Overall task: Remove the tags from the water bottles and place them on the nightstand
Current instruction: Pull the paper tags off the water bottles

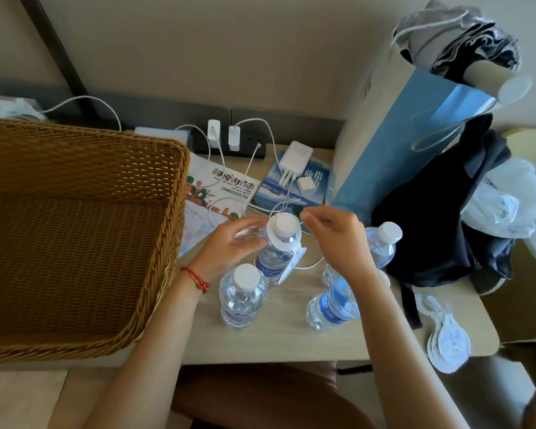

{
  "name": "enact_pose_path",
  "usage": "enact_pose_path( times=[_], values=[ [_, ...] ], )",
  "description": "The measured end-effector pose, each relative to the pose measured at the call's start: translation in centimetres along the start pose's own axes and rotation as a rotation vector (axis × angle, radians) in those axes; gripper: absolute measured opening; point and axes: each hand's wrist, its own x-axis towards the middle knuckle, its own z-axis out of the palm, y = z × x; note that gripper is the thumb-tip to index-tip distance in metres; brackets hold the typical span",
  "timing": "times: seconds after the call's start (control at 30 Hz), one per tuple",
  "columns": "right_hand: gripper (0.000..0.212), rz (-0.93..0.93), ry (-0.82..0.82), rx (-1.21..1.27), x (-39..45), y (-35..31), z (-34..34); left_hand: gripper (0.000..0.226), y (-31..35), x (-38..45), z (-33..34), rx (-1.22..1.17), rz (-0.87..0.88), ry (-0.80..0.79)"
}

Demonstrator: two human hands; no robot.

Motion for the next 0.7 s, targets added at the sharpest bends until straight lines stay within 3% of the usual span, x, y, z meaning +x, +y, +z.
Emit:
enact_pose_path(
  times=[0.2, 0.47, 0.7],
  values=[
    [0.014, 0.06, -0.031, -0.006, 0.4, 0.8, 1.5, 0.051, -0.6, 0.6, -0.6, -0.062, -0.028, -0.099],
    [0.021, 0.255, -0.059, 0.248, 0.6, 0.2, 1.4, 0.055, -0.8, 1.1, -0.4, -0.119, -0.04, -0.12],
    [0.02, 0.214, -0.062, 0.269, 0.4, -0.5, 1.0, 0.054, -0.6, 1.1, -0.5, -0.078, -0.038, -0.127]
  ],
)
